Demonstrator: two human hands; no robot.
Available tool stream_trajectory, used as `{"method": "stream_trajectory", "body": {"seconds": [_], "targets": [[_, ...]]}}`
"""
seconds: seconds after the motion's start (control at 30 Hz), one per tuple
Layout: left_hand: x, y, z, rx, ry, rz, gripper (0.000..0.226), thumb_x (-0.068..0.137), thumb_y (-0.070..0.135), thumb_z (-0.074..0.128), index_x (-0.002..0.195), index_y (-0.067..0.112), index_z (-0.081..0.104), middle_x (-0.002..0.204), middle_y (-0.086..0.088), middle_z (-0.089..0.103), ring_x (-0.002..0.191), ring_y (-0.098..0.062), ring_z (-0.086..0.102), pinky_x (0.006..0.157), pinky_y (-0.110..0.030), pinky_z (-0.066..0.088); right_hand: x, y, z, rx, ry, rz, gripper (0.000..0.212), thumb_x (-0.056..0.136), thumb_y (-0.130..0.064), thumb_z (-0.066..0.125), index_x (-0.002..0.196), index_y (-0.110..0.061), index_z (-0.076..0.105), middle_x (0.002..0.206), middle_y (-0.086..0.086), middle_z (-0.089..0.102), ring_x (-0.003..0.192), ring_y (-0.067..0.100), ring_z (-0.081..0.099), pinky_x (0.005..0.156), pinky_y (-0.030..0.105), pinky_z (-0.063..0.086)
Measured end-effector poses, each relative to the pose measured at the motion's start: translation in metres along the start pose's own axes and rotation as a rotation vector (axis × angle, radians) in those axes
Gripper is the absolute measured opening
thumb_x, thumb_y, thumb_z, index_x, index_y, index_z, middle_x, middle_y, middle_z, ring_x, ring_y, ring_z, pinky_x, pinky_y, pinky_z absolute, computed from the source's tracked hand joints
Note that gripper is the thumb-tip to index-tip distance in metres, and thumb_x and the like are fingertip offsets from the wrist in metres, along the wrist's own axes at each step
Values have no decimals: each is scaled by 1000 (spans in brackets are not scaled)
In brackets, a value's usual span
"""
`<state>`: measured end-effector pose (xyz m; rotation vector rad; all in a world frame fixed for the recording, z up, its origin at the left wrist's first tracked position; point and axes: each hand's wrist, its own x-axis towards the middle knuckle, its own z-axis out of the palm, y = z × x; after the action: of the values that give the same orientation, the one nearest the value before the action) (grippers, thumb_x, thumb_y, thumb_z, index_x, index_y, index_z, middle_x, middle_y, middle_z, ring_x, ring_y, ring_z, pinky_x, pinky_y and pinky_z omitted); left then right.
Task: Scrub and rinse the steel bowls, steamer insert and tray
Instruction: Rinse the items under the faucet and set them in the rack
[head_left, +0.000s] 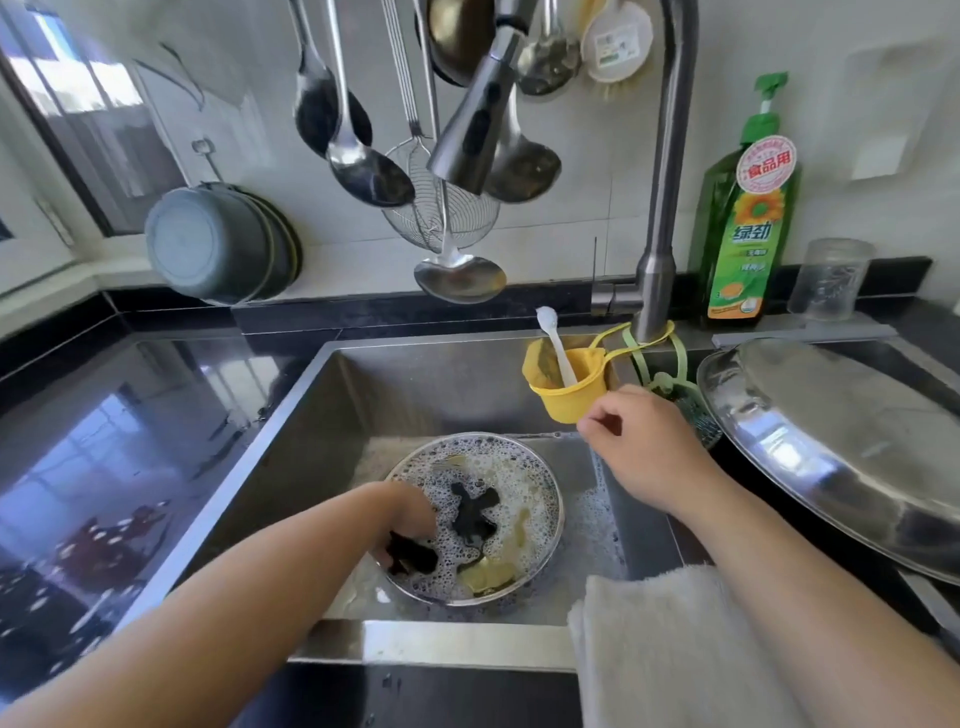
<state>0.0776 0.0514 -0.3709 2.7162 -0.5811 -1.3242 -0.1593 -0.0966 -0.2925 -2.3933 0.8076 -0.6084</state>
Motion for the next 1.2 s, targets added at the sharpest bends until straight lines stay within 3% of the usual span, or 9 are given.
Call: {"method": "stream_trajectory", "body": {"seconds": [0.13, 0.23, 0.3, 0.5, 0.63, 0.73, 0.83, 1.03, 1.2], "targets": [[25, 10, 5, 12, 36, -5, 22, 95, 25, 60, 103, 5, 58, 96, -14, 67, 72, -29, 72, 86, -53, 62, 6, 1, 6, 6, -6, -6, 17, 96, -23, 63, 79, -22, 66, 91, -5, 55, 81, 13, 57, 72, 30, 47], [40, 20, 9, 175, 135, 44, 69, 92, 55, 67, 142, 11, 50, 142, -13, 58, 124, -34, 63, 107, -53, 50, 6, 4, 8, 4, -12, -5, 19, 97, -25, 61, 79, -20, 66, 92, -5, 55, 79, 14, 57, 73, 32, 50], [48, 22, 17, 328, 198, 158, 91, 86, 63, 72, 156, 21, 34, 156, -12, 47, 140, -37, 47, 118, -53, 37, 5, 4, 9, 5, -13, -9, 20, 97, -25, 60, 79, -19, 66, 93, -4, 55, 79, 15, 57, 73, 34, 53], [61, 36, 41, 380, 282, 187, 124, 74, 44, 89, 162, 34, 3, 160, -26, 29, 139, -45, 44, 111, -55, 46, 7, 1, 11, -21, -34, -25, 22, 97, -24, 58, 76, -21, 63, 93, -8, 53, 79, 11, 54, 75, 35, 52], [55, 35, 37, 57, 301, 116, 105, 76, 31, 92, 153, 15, 22, 112, -11, 59, 102, -27, 63, 79, -36, 60, 5, 0, 11, -36, -33, -28, 21, 97, -23, 57, 78, -20, 66, 93, -8, 53, 82, 12, 54, 79, 39, 53], [47, 26, 12, -240, 280, 105, 50, 87, 5, 80, 127, -3, 52, 99, -17, 63, 88, -32, 66, 74, -43, 64, 5, 1, 9, -44, -55, -32, 21, 98, -23, 57, 80, -20, 66, 95, -8, 52, 85, 11, 54, 80, 36, 52], [10, 15, -17, -483, 314, 152, 14, 96, -5, 62, 109, -8, 60, 79, -19, 59, 60, -27, 60, 38, -29, 52, 5, 1, 9, -45, -66, -25, 20, 98, -22, 57, 81, -19, 67, 98, -5, 54, 86, 14, 56, 81, 37, 53], [-82, -8, -53, -621, 570, 376, 9, 99, 10, 58, 99, 10, 68, 91, -17, 71, 72, -34, 74, 54, -35, 61, -3, -6, 2, -51, -62, 20, 15, 98, -22, 60, 90, -17, 71, 99, -5, 58, 87, 12, 58, 71, 22, 44], [-99, -30, -62, -1086, 313, 349, 16, 97, -1, 55, 112, 1, 61, 99, -20, 70, 73, -32, 74, 60, -39, 62, 33, -40, -12, -206, -56, 88, 24, 97, -23, 53, 117, -13, 64, 107, 4, 68, 87, 24, 63, 72, 36, 53]]}}
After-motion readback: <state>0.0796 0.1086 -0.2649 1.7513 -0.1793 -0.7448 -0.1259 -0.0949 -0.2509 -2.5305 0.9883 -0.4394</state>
